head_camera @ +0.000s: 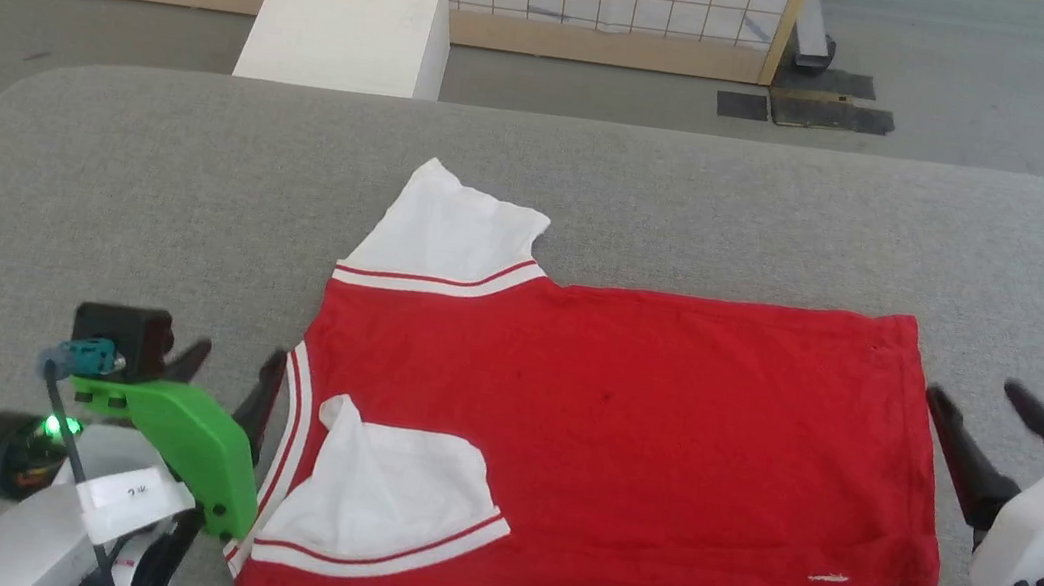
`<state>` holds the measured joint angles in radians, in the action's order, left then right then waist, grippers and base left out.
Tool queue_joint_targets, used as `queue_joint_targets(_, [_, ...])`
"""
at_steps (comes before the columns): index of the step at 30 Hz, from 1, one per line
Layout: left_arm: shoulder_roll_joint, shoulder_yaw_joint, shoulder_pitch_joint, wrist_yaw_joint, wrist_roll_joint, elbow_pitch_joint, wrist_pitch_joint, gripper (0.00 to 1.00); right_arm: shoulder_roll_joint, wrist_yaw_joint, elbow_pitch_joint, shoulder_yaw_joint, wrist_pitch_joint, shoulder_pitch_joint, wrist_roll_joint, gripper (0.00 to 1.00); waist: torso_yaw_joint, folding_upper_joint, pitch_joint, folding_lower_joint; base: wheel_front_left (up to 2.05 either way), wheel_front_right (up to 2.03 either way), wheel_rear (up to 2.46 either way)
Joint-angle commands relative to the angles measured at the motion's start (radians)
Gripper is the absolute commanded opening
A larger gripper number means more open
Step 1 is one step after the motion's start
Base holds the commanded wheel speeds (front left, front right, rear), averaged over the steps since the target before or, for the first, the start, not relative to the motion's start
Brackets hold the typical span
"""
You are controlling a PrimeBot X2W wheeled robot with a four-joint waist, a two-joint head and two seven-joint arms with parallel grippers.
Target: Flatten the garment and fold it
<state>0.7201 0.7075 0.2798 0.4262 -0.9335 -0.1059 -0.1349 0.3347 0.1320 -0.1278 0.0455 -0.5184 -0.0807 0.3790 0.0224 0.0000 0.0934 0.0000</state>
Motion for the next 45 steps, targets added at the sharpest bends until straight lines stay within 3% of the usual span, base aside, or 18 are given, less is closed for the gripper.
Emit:
queue_joint_targets(1, [-0.015, -0.013, 0.017, -0.006, 0.022, 0.003, 0.039, 1.0, 0.005, -0.001, -0.005, -0.007, 0.062, -0.015, 0.009, 1.0, -0.008, 0.0, -0.003, 0.0, 0.0, 0.0, 0.0])
queue_joint_targets(10, [-0.085, -0.059, 0.011, -0.019, 0.067, 0.042, 0.254, 1.0, -0.065, -0.001, 0.013, -0.011, 0.373, 0.021, 0.012, 1.0, -0.049, 0.0, 0.015, 0.0, 0.0, 0.0, 0.0])
queue_joint_targets(15, [-0.095, -0.059, 0.034, -0.039, 0.073, 0.066, 0.271, 1.0, -0.127, -0.001, 0.015, 0.008, 0.479, 0.038, -0.015, 1.0, -0.074, 0.0, 0.044, 0.0, 0.0, 0.0, 0.0])
queue_joint_targets(19, [-0.082, -0.04, 0.09, -0.079, 0.077, 0.084, 0.225, 1.0, -0.145, -0.001, 0.02, -0.022, 0.498, 0.045, -0.041, 1.0, -0.106, 0.0, 0.076, 0.0, 0.0, 0.0, 0.0])
queue_joint_targets(23, [-0.044, -0.012, 0.194, -0.135, 0.082, 0.113, 0.108, 1.0, -0.159, -0.001, 0.021, -0.019, 0.514, 0.027, -0.054, 1.0, -0.148, 0.0, 0.131, 0.0, 0.0, 0.0, 0.0])
queue_joint_targets(33, [0.068, 0.037, 0.595, -0.379, 0.072, 0.248, -0.289, 1.0, -0.206, -0.001, 0.035, -0.023, 0.567, -0.034, -0.073, 1.0, -0.276, 0.0, 0.315, 0.0, 0.0, 0.0, 0.0])
queue_joint_targets(37, [0.095, 0.044, 0.743, -0.448, 0.044, 0.345, -0.468, 1.0, -0.22, -0.001, 0.052, -0.033, 0.594, -0.06, -0.073, 1.0, -0.317, 0.0, 0.373, 0.0, 0.0, 0.0, 0.0])
queue_joint_targets(40, [0.107, 0.044, 0.825, -0.471, 0.008, 0.407, -0.602, 1.0, -0.231, -0.001, 0.063, -0.045, 0.612, -0.077, -0.069, 1.0, -0.344, 0.0, 0.405, 0.0, 0.0, 0.0, 0.0])
queue_joint_targets(45, [0.126, 0.048, 0.916, -0.455, -0.042, 0.469, -0.808, 1.0, -0.247, -0.001, 0.083, -0.06, 0.633, -0.094, -0.074, 1.0, -0.378, 0.0, 0.45, 0.0, 0.0, 0.0, 0.0])
